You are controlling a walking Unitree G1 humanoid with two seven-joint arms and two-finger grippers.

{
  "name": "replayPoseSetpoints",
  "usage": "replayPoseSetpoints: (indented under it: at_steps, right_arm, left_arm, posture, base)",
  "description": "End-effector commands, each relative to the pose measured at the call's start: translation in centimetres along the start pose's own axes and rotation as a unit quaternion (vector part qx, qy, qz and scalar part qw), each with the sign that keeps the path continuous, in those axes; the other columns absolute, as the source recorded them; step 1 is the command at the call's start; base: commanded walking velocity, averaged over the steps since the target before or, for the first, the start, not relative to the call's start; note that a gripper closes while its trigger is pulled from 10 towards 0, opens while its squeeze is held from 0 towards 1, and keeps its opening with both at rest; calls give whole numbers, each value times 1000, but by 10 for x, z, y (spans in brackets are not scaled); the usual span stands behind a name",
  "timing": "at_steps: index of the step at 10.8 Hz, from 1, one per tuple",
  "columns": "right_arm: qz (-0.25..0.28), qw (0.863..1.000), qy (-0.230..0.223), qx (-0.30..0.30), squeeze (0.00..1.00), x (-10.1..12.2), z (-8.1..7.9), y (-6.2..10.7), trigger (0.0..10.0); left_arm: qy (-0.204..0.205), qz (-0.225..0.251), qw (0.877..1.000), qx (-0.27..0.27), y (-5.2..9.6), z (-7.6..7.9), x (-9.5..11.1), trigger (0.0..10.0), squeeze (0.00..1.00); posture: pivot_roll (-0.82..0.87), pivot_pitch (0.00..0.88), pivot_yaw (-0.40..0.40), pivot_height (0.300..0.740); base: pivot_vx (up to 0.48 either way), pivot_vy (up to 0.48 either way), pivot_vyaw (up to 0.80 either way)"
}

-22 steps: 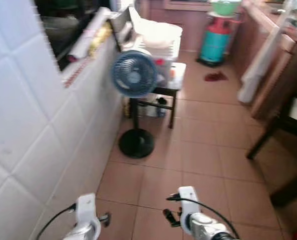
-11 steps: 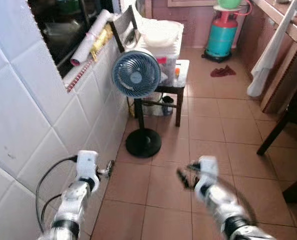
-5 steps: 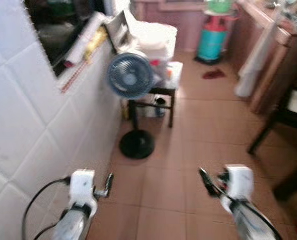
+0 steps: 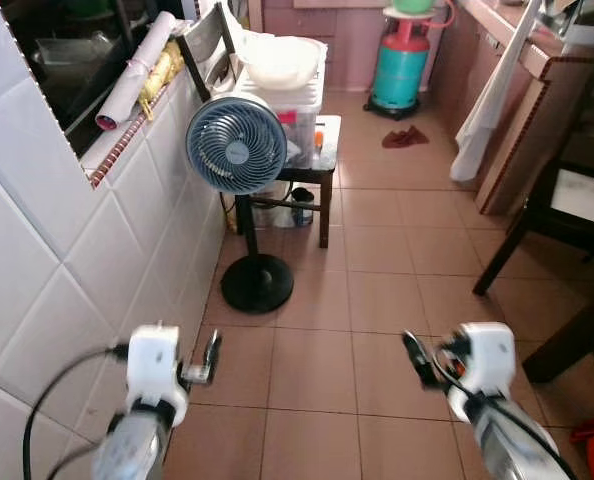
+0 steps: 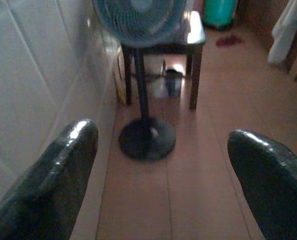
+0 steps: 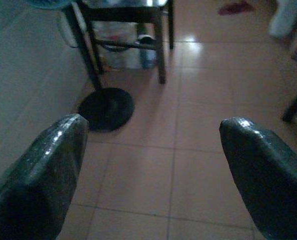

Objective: Setting the table

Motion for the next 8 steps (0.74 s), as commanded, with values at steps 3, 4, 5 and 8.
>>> replayPoseSetpoints:
  at_steps: [3,4,5,8]
  right_arm:
    - [33,998,19,-46,0,13,4,-3,10000]
    - [19,1000,0,-18,0,15,-4,-4,10000]
    - [31,999,37,-5,0,19,-8,-5,10000]
    - [43,999,32,-10,0,26,-14,-11,10000]
  left_arm:
    - [-16,11,1000,18,-5,-6,3,10000,0]
    - [-21,13,999,20,-5,-5,5,10000,0]
    - [-22,10,1000,19,-7,-5,2,10000,0]
    - [-38,13,999,31,-6,-13,-4,10000,0]
  posture:
    - [-72,31,19,740]
    - [-71,41,18,740]
    - [-67,45,17,740]
    - [-59,53,21,740]
  base:
    - [0,0,0]
    - [0,0,0]
    - [0,0,0]
    - [0,0,-260]
Point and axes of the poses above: a point about 5 cm out from each wrist's last joint towards the gripper, its own y axis pointing back from the gripper into the wrist, its own x axis along the axis of the wrist's last joint, z = x × y, the point moved 1 cm from there along -y, pointing out of the wrist towards the gripper, and after that the axes turned 13 degrees about y, right-handed, at the moved point
